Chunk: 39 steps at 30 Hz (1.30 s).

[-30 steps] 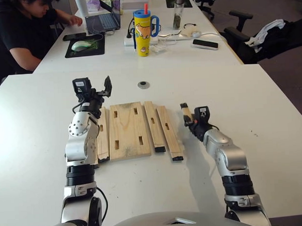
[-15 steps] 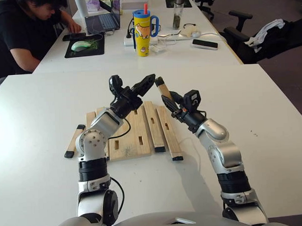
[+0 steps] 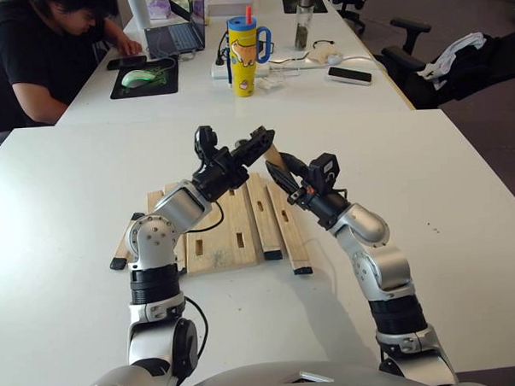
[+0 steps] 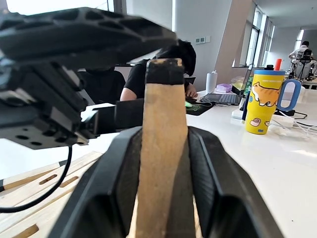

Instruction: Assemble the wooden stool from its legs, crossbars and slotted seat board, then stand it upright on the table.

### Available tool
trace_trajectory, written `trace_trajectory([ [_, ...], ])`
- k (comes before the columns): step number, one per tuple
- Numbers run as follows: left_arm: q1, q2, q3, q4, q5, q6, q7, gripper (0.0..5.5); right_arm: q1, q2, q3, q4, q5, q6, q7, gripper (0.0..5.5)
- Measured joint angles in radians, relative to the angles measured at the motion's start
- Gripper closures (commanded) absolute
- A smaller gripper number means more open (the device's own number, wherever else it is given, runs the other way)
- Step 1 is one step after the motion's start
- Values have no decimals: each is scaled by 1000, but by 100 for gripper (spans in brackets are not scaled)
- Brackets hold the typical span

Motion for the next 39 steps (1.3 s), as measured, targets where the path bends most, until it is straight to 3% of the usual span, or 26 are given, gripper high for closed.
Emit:
trace_trajectory([
  [21,-5,9,21,11,-46,16,2,504,23,-3,13,-11,-1,-19,5,418],
  [28,-5,10,20,11,-44,8,10,507,23,-3,12,-11,-3,-18,2,418],
  [29,-5,11,18,11,-42,6,10,507,23,-3,11,-11,-2,-15,2,382],
  [31,-3,11,16,10,-31,-6,10,507,22,-4,11,-11,-2,-12,3,367],
  [39,50,58,68,-55,105,-194,50,507,62,-62,0,40,-22,10,2,366],
])
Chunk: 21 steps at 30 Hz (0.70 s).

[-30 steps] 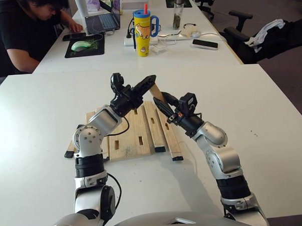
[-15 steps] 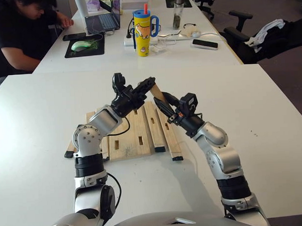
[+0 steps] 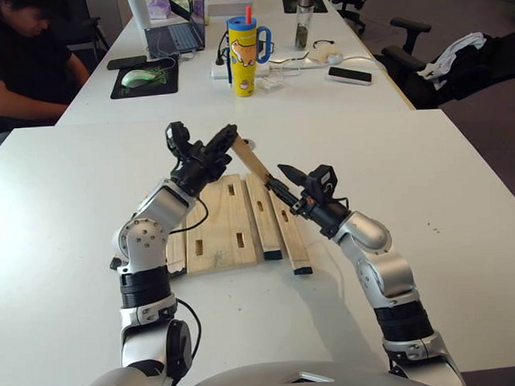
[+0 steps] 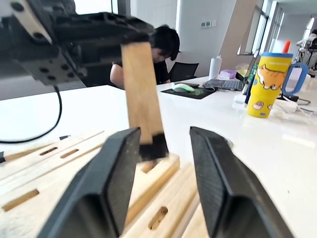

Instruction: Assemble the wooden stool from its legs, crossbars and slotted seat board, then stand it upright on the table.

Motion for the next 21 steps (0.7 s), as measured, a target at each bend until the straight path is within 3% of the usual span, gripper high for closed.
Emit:
trace_trajectory([
  [12,224,1,45,-180,222,-239,143,507,-15,-28,-142,81,-20,23,-132,366],
  [21,324,-14,49,-234,286,-286,202,507,-19,-25,-148,91,-22,33,-152,366],
])
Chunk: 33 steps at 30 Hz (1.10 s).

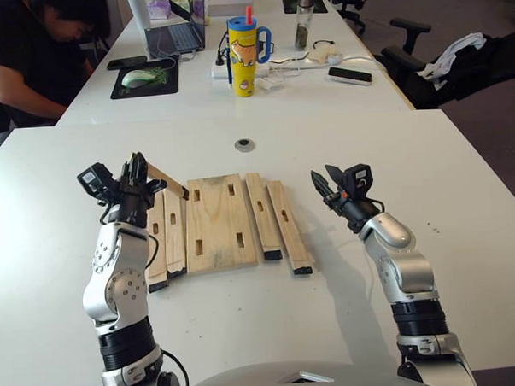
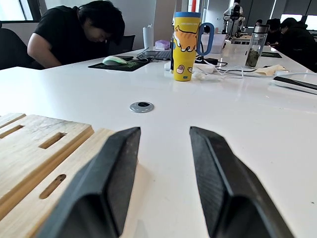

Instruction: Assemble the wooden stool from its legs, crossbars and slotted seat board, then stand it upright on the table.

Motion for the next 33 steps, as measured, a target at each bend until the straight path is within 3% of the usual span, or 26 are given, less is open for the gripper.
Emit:
trace_trajectory([
  [33,66,20,20,57,77,-23,25,507,14,25,3,-23,-9,6,-17,366],
])
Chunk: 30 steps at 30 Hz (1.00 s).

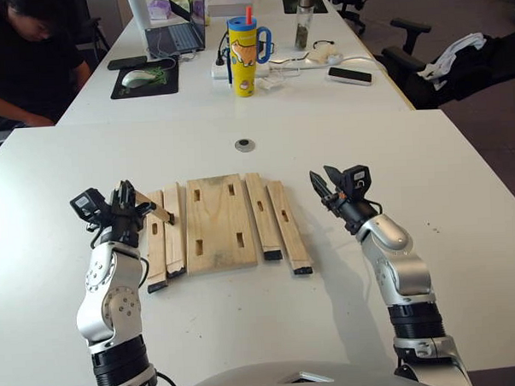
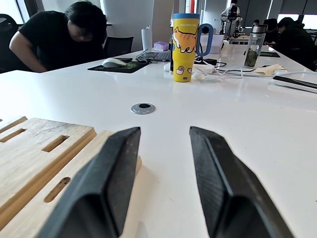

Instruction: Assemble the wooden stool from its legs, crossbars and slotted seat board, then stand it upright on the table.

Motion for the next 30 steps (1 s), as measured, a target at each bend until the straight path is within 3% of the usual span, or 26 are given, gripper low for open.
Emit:
trace_trajectory([
  [6,-37,22,-22,47,48,-20,0,507,-1,5,10,0,0,4,1,366],
  [15,24,110,-208,17,266,-54,-49,507,-3,13,36,-3,-9,11,-1,366],
  [20,44,109,-223,16,286,-82,-65,507,-3,13,53,-14,-18,16,-2,366],
  [30,145,120,-267,82,330,-360,-213,507,5,5,81,-30,-47,21,2,366],
])
